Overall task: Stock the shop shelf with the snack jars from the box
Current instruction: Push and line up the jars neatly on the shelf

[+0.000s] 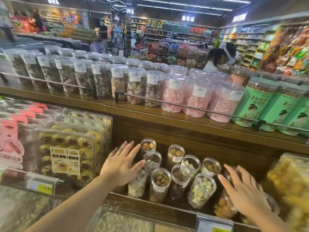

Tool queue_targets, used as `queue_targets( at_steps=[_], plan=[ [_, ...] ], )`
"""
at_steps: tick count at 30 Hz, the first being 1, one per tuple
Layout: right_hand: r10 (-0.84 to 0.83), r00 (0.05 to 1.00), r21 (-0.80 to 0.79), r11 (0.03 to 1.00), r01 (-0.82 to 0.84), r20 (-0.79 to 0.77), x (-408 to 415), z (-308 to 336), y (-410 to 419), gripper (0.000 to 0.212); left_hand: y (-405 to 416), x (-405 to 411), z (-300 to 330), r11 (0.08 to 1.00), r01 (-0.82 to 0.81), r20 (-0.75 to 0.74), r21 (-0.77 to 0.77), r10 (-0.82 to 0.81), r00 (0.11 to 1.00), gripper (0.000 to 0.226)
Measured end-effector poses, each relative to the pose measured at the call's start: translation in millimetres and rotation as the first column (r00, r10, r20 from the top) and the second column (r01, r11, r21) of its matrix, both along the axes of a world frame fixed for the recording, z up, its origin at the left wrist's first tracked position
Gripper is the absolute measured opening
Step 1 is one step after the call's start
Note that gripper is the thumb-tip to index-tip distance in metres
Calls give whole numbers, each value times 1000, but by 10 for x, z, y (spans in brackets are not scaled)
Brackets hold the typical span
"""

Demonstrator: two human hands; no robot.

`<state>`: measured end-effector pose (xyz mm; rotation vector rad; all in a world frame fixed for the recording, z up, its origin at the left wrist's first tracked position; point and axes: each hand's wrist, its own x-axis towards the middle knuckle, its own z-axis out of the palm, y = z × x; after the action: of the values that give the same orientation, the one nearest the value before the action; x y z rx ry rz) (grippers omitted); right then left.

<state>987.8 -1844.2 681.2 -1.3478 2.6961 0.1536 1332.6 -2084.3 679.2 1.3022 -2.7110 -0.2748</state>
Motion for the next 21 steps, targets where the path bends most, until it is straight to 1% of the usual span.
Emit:
queue_targets(
  at_steps=[1,3,5,8,11,13,16,17,18,19,21],
  plan=[
    [-27,999,-14,1000,27,22,2,8,-4,69,-2,1,-6,1000,1,3,-2,-1,1000,75],
    [-42,999,-14,999,42,-6,7,-5,-6,66,-7,-1,-21,1000,0,11,-7,0,1000,75],
    [-52,999,-17,998,52,-2,22,8,-17,70,-14,-4,-32,1000,-1,16,-13,1,1000,74],
    [-89,996,-11,996,88,-16,5,4,-28,65,-20,-13,-36,1000,-3,9,-18,3,1000,75],
    [-142,990,-3,990,143,19,30,52,-66,60,-20,-11,-42,1000,-1,16,-13,1,1000,75],
    [-164,986,13,986,163,14,78,127,-101,63,-27,-8,-41,1000,3,21,-13,-2,1000,76],
    [-152,988,64,986,152,-17,158,253,-118,76,-26,0,-38,1000,9,21,-10,-9,1000,76],
    [-143,989,49,988,144,-23,200,314,-137,79,-23,0,-38,1000,9,22,-7,-9,1000,75],
    [-134,991,-2,991,134,-17,253,380,-184,80,-22,-1,-35,1000,10,23,-5,-10,1000,75],
    [-121,993,-81,989,121,6,319,443,-267,77,-21,-4,-32,1000,11,24,-4,-11,1000,75],
    [-41,996,-246,967,59,80,476,543,-525,65,-18,-6,-23,1000,12,22,0,-12,1000,75]
  ],
)
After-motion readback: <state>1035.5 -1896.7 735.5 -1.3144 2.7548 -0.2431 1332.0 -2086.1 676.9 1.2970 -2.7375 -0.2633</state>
